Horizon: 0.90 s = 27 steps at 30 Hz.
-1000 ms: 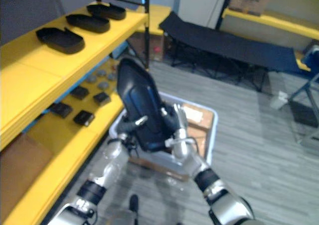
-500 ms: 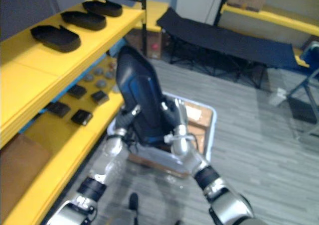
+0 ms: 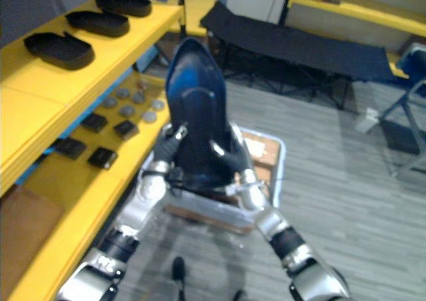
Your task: Walk over and take plastic housings, then place them on the shelf
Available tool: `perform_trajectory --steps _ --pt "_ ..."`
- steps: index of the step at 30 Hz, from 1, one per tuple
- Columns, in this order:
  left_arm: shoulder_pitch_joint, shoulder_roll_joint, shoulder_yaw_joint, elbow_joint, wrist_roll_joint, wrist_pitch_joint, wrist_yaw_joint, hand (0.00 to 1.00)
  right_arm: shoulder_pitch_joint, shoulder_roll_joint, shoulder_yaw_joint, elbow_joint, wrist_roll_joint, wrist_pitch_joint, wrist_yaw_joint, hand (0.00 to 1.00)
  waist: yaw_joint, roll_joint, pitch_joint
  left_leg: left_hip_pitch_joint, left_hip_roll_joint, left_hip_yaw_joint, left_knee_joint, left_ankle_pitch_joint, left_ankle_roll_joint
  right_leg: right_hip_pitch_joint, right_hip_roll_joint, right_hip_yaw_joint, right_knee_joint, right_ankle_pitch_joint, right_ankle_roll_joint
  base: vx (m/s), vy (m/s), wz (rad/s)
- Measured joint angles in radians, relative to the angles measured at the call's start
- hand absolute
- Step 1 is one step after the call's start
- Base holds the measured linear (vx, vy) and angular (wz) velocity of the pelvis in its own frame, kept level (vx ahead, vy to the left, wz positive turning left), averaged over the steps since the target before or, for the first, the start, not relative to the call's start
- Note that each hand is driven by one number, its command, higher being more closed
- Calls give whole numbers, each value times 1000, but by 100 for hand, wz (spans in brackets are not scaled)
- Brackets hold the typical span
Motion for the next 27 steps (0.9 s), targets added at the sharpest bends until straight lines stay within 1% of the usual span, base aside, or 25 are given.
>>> perform_trajectory --steps 1,2,3,5,6,7,8,9,10,11,12,13,14,15,16,17,18,21,22,23,24,25,27 --pt "1 16 -15 -31 34 7 0 100 25 -7 -18 -6 46 -26 58 0 -3 0 0 0 1 1 0 0 0 0 0 0 0 0 0 0 0 0" --pt "4 16 -20 -60 60 8 -5 100 52 -14 -42 -32 91 -46 111 0 -4 0 0 0 2 2 0 0 0 0 0 1 0 0 0 0 0 0" --pt "8 13 -20 -75 68 8 -8 100 63 -16 -58 -47 114 -61 136 0 -5 0 0 1 2 2 0 0 0 0 0 1 0 0 0 14 -14 -4" --pt "35 1 -2 -150 76 8 -15 100 97 -18 -137 -131 237 -110 240 0 -17 0 0 7 5 7 0 -1 0 2 0 6 2 -1 -2 12 -11 -6" --pt "44 -6 6 -164 76 7 -15 100 101 -19 -154 -151 275 -122 274 0 -19 0 0 11 6 10 0 -1 1 2 0 8 3 -2 -3 6 -3 -16" --pt "63 -19 33 -177 76 1 -15 100 110 -20 -198 -189 345 -148 327 0 -18 0 0 18 8 25 -1 -5 -1 2 0 23 6 -3 -4 -4 3 -26" --pt "86 -34 58 -180 76 -8 -14 100 117 -20 -256 -226 386 -168 355 0 -21 0 0 24 7 33 -1 -7 -1 2 1 30 6 -4 -6 -7 6 -24" --pt "98 -37 69 -180 76 -11 -11 100 124 -22 -290 -246 401 -180 362 0 -26 0 0 25 5 33 -1 -7 -1 2 1 29 10 -4 -6 -10 3 -13" --pt "130 -38 92 -179 84 -28 4 100 146 -28 -356 -290 430 -206 377 0 -35 0 0 29 4 34 -1 -7 -1 0 1 30 21 -6 -9 0 0 0" --pt "146 -39 108 -176 85 -42 10 100 161 -32 -384 -314 443 -219 380 0 -36 0 0 31 4 36 -1 -7 0 1 1 31 22 -6 -10 -8 2 -4" --pt "175 -41 140 -174 104 -65 45 100 189 -34 -436 -363 482 -239 396 0 -40 0 0 32 4 39 -5 -8 1 -1 0 32 24 -7 -10 -12 6 -8" --pt "198 -51 185 -166 149 -92 92 100 213 -34 -461 -403 523 -255 413 0 -45 0 0 32 4 43 -5 -8 1 -3 -2 35 24 -11 -16 -17 6 -9" --pt "206 -51 208 -164 168 -101 114 100 225 -33 -469 -420 540 -257 425 0 -46 0 0 32 4 46 -5 -8 1 -5 -2 37 25 -11 -16 -32 11 -13" --pt "220 -63 261 -155 205 -130 160 100 254 -30 -475 -449 581 -256 460 0 -49 0 0 32 4 53 -6 -8 1 -14 -4 46 27 -13 -18 -33 11 -12" --pt "222 -68 280 -148 221 -146 182 100 275 -22 -478 -459 596 -255 475 0 -50 0 0 32 4 55 -6 -8 1 -18 -5 50 32 -15 -18 -33 12 -11" --pt "222 -68 294 -143 235 -153 193 100 291 -13 -480 -463 600 -254 484 0 -50 0 0 32 3 57 -6 -9 2 -21 -6 51 34 -17 -20 -29 14 -5" --pt "222 -69 307 -135 253 -168 227 100 332 14 -484 -464 600 -251 487 0 -52 -1 0 27 1 59 -6 -11 4 -29 -9 54 40 -20 -19 0 0 0" --pt "227 -74 310 -126 286 -176 276 100 411 63 -492 -462 602 -243 481 0 -58 -1 0 15 -3 61 -6 -12 2 -46 -15 57 47 -20 -19 -6 18 -3" --pt "242 -79 311 -120 287 -182 301 100 449 86 -494 -453 605 -239 464 0 -64 -1 0 14 -7 70 -6 -14 5 -53 -20 65 52 -20 -19 -15 57 -14" --pt "249 -83 315 -117 287 -187 311 100 467 102 -503 -447 604 -239 456 0 -67 -1 0 14 -8 79 -6 -16 7 -58 -22 72 54 -19 -19 -12 63 -29" --pt "264 -98 337 -117 286 -199 321 100 482 130 -533 -426 593 -238 433 0 -71 -1 1 12 -8 91 -6 -18 10 -69 -24 86 57 -17 -22 -10 51 -21" --pt "275 -108 357 -117 279 -205 339 100 493 151 -571 -393 579 -238 407 0 -84 -1 1 7 -11 92 -6 -18 10 -74 -27 86 57 -16 -23 -10 47 -16" --pt "281 -110 381 -117 275 -210 347 100 512 161 -620 -359 555 -238 387 0 -89 -1 1 -1 -13 94 -6 -18 10 -84 -30 86 58 -16 -24 -8 28 -3"
